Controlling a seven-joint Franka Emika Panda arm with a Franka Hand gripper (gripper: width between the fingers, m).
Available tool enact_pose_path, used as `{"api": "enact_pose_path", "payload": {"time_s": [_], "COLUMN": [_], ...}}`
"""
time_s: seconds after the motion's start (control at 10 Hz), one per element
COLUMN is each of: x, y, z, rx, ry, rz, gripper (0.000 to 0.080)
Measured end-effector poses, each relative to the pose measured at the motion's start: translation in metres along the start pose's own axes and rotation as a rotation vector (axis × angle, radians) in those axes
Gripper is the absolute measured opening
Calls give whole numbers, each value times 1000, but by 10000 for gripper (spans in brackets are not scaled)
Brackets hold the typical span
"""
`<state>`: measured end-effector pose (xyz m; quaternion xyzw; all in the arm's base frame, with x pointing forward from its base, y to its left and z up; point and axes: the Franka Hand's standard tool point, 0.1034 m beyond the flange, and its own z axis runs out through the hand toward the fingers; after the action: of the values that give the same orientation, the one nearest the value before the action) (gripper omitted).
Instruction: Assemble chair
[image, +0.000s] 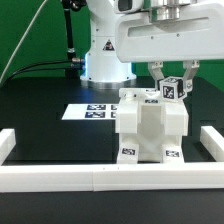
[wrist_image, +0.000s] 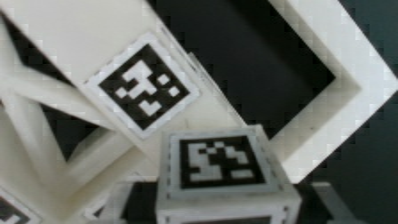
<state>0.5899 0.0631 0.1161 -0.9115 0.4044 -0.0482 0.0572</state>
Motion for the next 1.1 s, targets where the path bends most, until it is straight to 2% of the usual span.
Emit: {"api": "enact_pose_path", "payload": {"time_s": [0.2,0.4,0.5,0.6,0.7,0.9,1.1], "x": [1,0,1,3,4,-4,-2], "y": [1,1,1,0,-2,-3,-1], "z": [0,0,0,-2,-4,0,0], "rx": [12,11,6,5,9,-4,-10], "ry": [-10,-10,-6,-2,3,-4,-3], "rz": [114,64,-37,-266,-441,-692,-831], "gripper": [284,284,383,539,616,647,647]}}
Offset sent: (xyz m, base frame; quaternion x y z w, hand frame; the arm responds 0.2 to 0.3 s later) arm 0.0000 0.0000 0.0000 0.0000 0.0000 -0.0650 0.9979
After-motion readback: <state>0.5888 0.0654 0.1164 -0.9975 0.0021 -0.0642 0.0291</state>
